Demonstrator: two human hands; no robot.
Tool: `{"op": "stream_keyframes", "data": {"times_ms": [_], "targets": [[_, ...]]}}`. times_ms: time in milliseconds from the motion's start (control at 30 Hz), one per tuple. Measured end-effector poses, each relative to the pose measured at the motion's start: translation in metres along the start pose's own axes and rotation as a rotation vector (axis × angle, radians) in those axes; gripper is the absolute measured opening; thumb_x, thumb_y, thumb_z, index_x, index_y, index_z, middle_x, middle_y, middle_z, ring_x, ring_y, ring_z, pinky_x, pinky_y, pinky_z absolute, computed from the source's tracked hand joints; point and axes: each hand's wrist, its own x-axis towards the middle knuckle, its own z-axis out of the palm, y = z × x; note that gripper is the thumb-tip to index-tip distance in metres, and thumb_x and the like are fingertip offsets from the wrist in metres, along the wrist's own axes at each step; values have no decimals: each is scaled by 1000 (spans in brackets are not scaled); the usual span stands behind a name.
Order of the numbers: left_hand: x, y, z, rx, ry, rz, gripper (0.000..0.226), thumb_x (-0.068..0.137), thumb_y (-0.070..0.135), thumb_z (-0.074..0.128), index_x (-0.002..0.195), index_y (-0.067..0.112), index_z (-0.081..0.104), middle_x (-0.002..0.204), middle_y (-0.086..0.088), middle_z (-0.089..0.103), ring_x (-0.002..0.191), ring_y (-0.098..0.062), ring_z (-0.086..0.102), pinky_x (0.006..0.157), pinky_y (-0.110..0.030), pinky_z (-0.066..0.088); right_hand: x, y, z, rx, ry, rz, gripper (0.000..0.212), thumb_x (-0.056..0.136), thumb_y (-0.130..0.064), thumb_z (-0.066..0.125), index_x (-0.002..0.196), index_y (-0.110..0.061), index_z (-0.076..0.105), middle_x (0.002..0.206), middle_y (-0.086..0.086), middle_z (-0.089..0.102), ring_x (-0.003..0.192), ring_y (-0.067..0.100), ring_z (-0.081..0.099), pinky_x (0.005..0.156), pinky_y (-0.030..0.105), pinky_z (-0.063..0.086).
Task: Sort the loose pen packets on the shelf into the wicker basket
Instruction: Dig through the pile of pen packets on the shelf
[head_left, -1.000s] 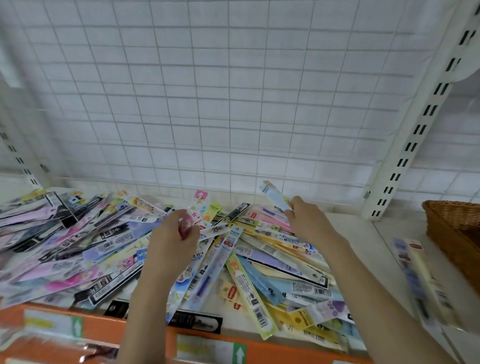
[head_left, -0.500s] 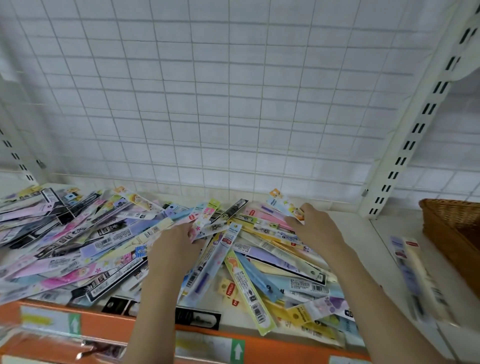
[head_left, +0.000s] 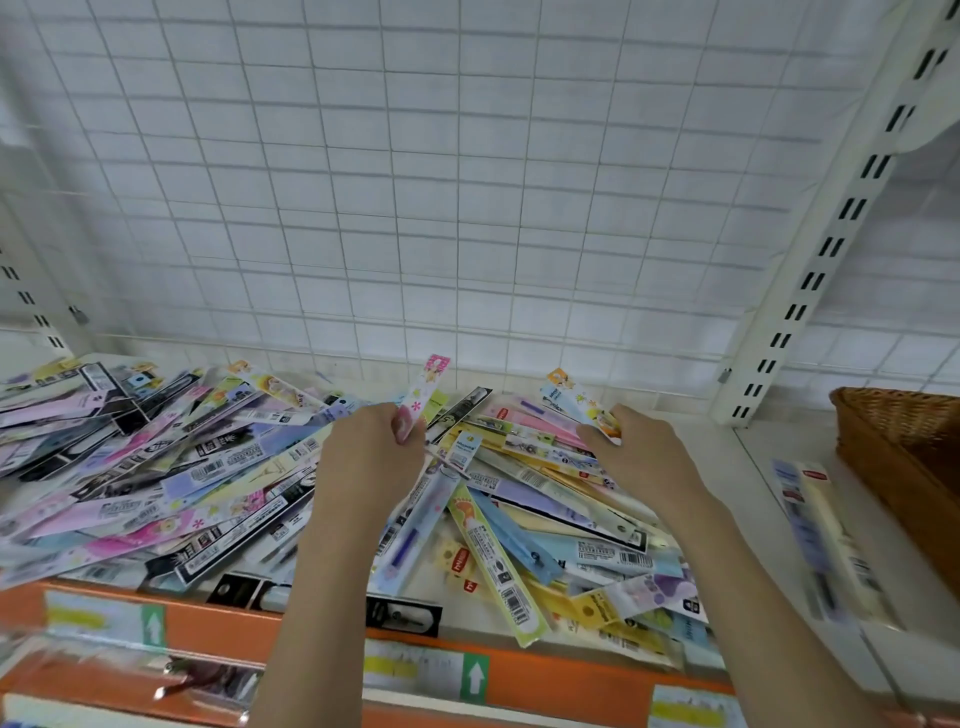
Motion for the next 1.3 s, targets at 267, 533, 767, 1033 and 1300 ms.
{"op": "stream_keyframes", "data": {"times_ms": [267, 533, 767, 1033, 1300], "targets": [[-7, -3, 7, -97, -39, -38, 41, 80, 5, 59, 58, 18, 27, 58, 1, 41, 53, -15, 37, 49, -23, 27, -11, -4, 2, 51, 15, -45, 37, 93, -44, 48, 65, -22, 38, 58, -2, 45, 52, 14, 44, 48, 28, 29], [-6, -9, 2, -181, -70, -100, 30, 87, 1, 45, 69, 16, 29, 62, -1, 36, 53, -17, 38, 49, -26, 25, -11, -16, 8, 33, -15, -91, 35, 90, -49, 50, 72, -20, 43, 64, -1, 51, 59, 18, 50, 52, 31, 34], [-8, -10, 2, -192, -78, -58, 29, 86, 3, 46, 69, 19, 29, 66, 0, 33, 60, -16, 32, 50, -28, 24, -4, -4, 3, -55, 17, -27, 33, 94, -41, 45, 70, -18, 43, 63, 0, 48, 66, 25, 51, 52, 30, 33], [-15, 4, 16, 257, -421, -114, 43, 82, 40, 64, 65, 18, 31, 70, 1, 43, 63, -15, 43, 54, -25, 30, 2, 2, -4, -90, 2, 22, 35, 96, -31, 43, 62, -25, 37, 65, -1, 46, 64, 22, 48, 47, 28, 29], [-8, 8, 16, 306, -358, -83, 35, 93, 23, 45, 61, 17, 30, 64, 2, 37, 75, -23, 46, 65, -29, 36, 4, 4, -6, -62, -98, -36, 25, 90, -28, 55, 69, -23, 44, 67, -5, 48, 60, 13, 47, 50, 25, 32]]}}
